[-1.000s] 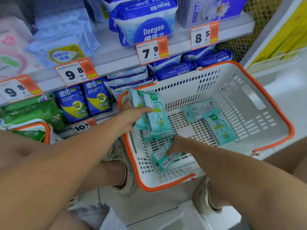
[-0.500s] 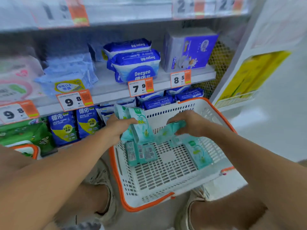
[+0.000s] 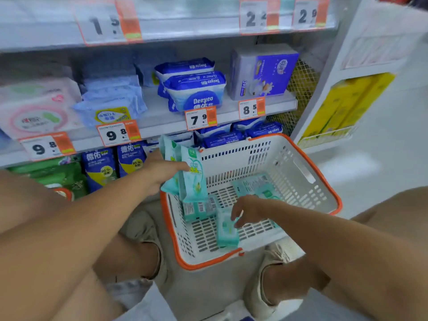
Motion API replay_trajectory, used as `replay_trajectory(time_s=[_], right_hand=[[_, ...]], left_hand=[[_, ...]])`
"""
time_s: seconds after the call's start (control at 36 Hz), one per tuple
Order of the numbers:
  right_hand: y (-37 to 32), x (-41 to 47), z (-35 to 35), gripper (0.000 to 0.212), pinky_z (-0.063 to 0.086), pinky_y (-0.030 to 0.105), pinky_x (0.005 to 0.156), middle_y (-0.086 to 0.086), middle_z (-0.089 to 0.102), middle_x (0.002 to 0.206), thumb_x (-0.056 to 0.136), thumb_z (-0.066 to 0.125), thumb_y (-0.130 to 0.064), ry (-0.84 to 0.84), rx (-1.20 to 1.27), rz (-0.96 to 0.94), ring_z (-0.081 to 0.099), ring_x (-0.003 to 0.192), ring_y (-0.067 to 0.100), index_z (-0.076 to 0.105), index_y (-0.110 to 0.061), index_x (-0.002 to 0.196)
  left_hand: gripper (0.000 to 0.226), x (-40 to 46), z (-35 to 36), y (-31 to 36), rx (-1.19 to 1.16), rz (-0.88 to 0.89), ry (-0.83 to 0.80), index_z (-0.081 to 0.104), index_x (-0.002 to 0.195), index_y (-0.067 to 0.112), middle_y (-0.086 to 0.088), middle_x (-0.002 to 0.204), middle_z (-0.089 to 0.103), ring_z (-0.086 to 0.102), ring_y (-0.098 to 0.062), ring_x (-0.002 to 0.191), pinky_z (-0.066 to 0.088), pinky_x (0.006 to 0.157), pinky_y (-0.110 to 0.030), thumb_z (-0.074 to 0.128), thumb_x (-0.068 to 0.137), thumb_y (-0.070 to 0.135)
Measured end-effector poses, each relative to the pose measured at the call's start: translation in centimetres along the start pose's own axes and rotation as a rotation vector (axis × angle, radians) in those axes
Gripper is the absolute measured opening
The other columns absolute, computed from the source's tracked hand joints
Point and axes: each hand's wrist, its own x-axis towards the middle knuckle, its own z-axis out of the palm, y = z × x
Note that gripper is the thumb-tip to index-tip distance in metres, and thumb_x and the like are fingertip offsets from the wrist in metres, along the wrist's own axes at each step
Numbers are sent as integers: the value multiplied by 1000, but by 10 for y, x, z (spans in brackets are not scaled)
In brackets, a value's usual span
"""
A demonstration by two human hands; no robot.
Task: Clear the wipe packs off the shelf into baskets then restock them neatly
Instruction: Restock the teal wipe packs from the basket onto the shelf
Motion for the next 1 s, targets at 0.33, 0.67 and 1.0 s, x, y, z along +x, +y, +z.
replay_trajectory(time_s=[0.33,0.67,1.0], right_hand=[[127,38,4,62,47,31,96,12,55,134,87,77,-26,81,423,641,57,121,28,51,0,137],[131,86,49,75,57,37,85,9,61,115,63,95,-35,-8,652,722,64,110,29,51,-8,118],[90,32,-26,67,61,33,64,15,73,112,66,90,-9,120,1743,203,73,91,26,62,0,126]], left_hand=[[45,53,60,-27,-44,-12,-107,69,108,18,-3,102,76,74,-23,90,59,85,-47,88,69,7],[45,94,75,-30,-65,-94,-127,71,108,18,-3,101,77,74,-23,88,60,82,-49,87,68,6],[56,74,54,-10,-199,-55,-76,66,118,14,-6,105,75,74,-22,90,61,74,-41,85,68,-4]])
